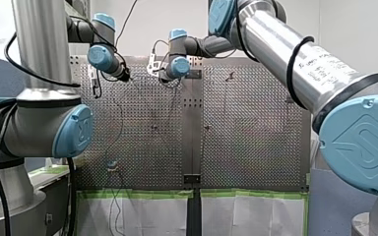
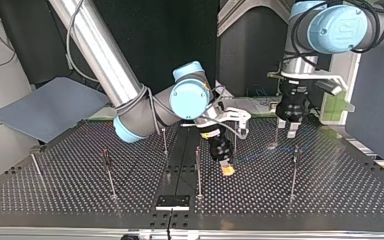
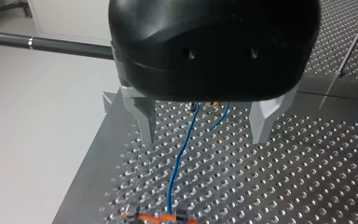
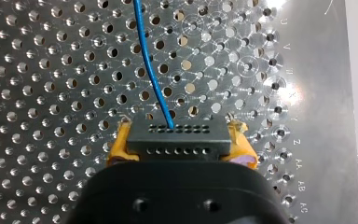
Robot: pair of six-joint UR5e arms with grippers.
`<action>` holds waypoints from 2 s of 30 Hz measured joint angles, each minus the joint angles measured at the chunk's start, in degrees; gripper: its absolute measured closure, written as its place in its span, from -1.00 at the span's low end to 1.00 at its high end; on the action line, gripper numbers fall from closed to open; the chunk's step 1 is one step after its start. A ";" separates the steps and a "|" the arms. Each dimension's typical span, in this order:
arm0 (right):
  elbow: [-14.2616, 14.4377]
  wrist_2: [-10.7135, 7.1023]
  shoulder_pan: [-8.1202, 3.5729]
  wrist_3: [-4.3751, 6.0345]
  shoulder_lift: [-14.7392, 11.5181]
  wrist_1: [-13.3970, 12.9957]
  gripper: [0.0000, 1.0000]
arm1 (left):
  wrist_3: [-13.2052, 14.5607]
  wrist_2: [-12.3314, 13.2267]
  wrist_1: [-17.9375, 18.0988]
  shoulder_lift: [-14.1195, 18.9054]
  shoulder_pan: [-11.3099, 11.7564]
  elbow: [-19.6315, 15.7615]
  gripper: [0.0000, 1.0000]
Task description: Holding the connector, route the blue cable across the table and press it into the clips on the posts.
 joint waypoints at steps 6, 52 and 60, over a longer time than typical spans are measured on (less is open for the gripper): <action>0.01 0.00 -0.04 0.03 -0.01 0.00 1.00 | 0.73 -1.13 1.00 -2.35 -1.24 2.28 -1.00; 0.00 -0.12 -0.25 0.09 0.01 -0.04 1.00 | 1.70 -7.85 7.05 -13.09 -5.99 10.58 -0.94; 0.01 -0.17 -0.28 0.09 0.00 0.00 1.00 | 2.12 -8.42 6.64 -13.08 -6.38 10.57 1.00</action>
